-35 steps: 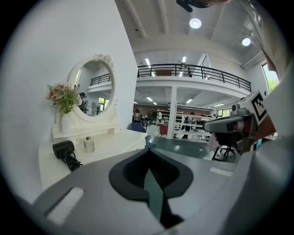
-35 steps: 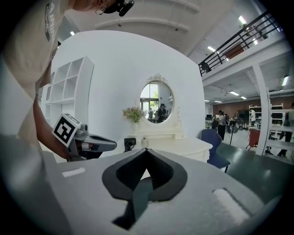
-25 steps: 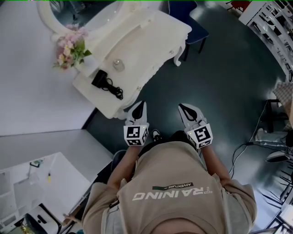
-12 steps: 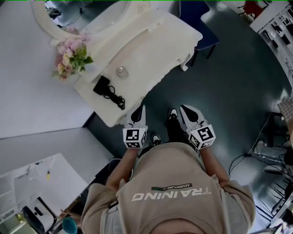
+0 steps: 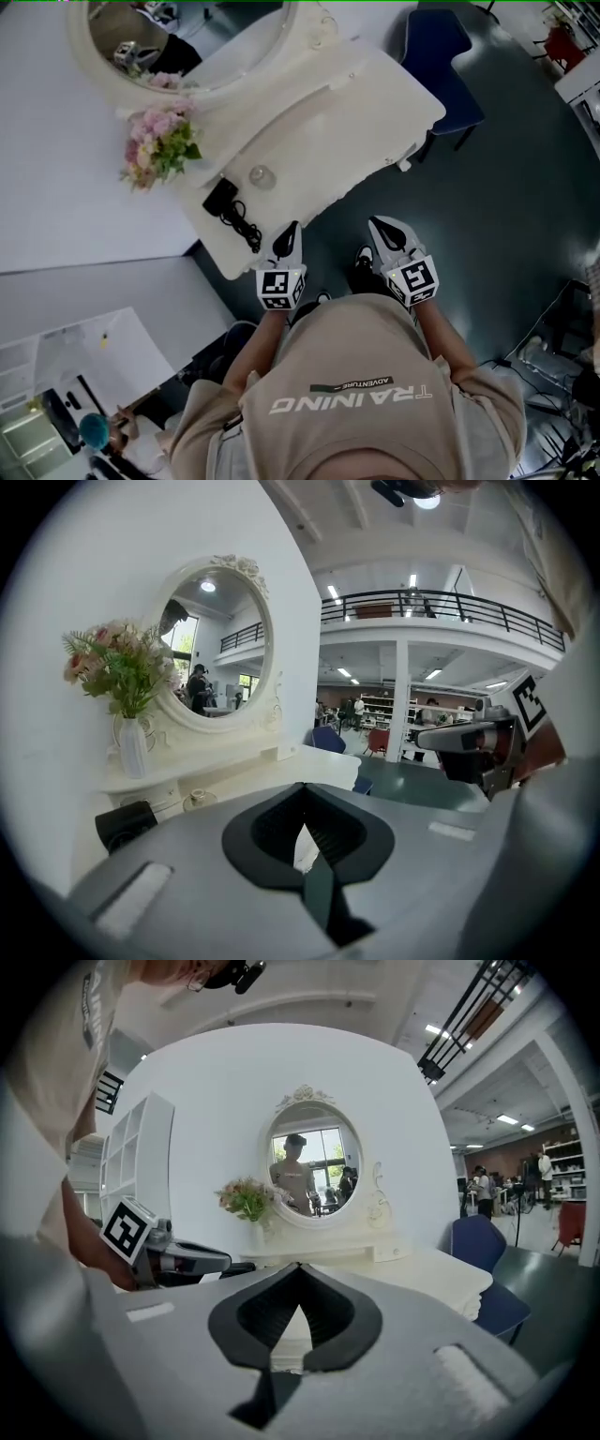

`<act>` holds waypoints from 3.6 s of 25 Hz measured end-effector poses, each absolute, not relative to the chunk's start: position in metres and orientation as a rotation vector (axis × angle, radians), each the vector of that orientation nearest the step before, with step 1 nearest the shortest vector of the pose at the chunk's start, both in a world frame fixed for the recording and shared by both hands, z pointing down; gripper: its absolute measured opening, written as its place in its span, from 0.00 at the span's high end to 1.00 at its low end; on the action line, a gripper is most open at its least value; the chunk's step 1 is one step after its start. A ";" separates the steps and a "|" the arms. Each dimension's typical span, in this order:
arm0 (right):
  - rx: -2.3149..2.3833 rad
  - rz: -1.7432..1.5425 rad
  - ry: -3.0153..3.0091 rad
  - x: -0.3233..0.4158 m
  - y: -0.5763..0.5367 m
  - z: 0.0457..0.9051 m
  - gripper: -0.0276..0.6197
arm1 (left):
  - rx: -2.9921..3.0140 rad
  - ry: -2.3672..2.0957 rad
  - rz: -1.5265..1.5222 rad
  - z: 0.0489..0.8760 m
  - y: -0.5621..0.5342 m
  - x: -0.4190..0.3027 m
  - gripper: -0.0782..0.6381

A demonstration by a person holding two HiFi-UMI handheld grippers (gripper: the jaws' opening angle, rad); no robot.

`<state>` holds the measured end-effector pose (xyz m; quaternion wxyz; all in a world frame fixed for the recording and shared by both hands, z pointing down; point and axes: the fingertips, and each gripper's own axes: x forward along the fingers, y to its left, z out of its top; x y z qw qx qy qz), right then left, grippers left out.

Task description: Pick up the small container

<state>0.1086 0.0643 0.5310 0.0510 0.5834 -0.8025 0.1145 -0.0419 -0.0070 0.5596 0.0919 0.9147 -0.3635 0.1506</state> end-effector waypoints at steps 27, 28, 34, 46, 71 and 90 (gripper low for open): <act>1.432 0.333 -2.540 0.110 -0.066 0.523 0.95 | 2.524 -1.336 0.390 0.571 -0.103 -0.043 0.87; 1.414 0.319 -2.543 0.106 -0.074 0.520 0.95 | 2.529 -1.331 0.381 0.569 -0.110 -0.043 0.87; 1.332 0.257 -2.602 0.064 -0.129 0.502 0.95 | 2.523 -1.337 0.371 0.574 -0.145 -0.060 0.87; 1.111 0.308 -2.660 0.002 -0.175 0.512 0.95 | 2.416 -1.429 0.319 0.580 -0.184 -0.101 0.87; 0.530 0.342 -2.776 0.004 -0.222 0.541 0.95 | 2.063 -1.754 0.371 0.592 -0.187 -0.098 0.78; 0.645 0.356 -2.687 0.022 -0.219 0.549 0.95 | 2.104 -1.626 0.579 0.697 -0.210 -0.092 0.34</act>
